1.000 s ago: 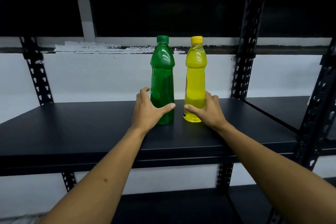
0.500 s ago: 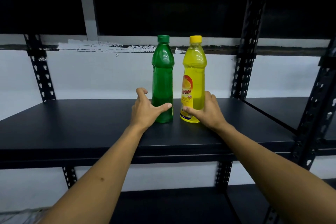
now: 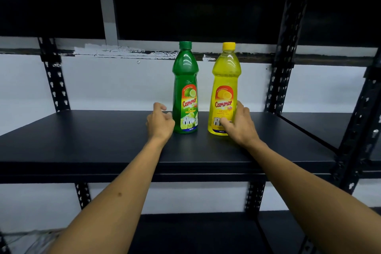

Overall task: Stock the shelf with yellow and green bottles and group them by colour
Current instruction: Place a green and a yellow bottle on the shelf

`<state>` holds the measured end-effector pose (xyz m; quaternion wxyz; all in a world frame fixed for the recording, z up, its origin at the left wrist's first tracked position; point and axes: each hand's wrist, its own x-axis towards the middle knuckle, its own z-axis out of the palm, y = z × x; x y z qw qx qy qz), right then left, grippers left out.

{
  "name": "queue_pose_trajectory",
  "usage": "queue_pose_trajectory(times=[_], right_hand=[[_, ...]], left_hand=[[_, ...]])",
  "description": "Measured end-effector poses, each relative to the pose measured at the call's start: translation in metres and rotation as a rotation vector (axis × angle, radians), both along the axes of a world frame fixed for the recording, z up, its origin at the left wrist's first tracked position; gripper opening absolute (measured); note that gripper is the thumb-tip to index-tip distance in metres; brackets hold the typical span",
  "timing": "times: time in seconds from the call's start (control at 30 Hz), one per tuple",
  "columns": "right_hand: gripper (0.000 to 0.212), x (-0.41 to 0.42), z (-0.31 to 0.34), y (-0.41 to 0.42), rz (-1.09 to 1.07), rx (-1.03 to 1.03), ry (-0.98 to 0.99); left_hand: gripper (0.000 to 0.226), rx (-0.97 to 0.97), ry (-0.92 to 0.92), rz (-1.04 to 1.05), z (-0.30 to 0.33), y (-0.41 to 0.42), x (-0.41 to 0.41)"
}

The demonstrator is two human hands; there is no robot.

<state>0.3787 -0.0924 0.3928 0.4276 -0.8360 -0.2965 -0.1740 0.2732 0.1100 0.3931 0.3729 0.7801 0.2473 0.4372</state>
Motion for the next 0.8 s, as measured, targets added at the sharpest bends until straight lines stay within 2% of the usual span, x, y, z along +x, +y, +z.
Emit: queue_pose_trajectory(times=[0.1,0.27,0.33,0.4,0.47,0.5,0.6,0.7,0.8], right_hand=[[0.064,0.004,-0.002,0.0,-0.039,-0.01,-0.039],[0.056,0.011,-0.005,0.002,-0.019,-0.035,-0.043],[0.064,0.012,-0.005,0.003,0.03,-0.023,0.024],[0.081,0.016,-0.006,0.003,0.109,0.025,0.123],[0.093,0.02,-0.007,0.001,0.137,0.045,0.182],[0.091,0.022,-0.008,0.001,0.133,0.049,0.199],[0.069,0.024,-0.008,0.0,0.13,0.086,0.234],[0.062,0.029,-0.008,-0.004,0.089,0.116,0.234],[0.058,0.036,-0.007,-0.012,0.018,0.154,0.245]], left_hand=[[0.015,0.087,-0.034,-0.063,0.001,-0.005,0.003],[0.033,-0.046,-0.052,-0.19,-0.001,0.002,0.007],[0.044,-0.07,0.002,-0.324,-0.002,0.0,0.009],[0.047,-0.031,0.098,-0.385,-0.003,-0.002,0.014],[0.052,0.016,0.174,-0.319,-0.005,-0.004,0.021],[0.052,0.022,0.192,-0.266,-0.005,-0.007,0.024],[0.048,-0.041,0.18,-0.137,-0.003,-0.018,0.03],[0.046,-0.077,0.162,-0.095,0.001,-0.027,0.035],[0.043,-0.067,0.166,-0.137,0.003,-0.036,0.041]])
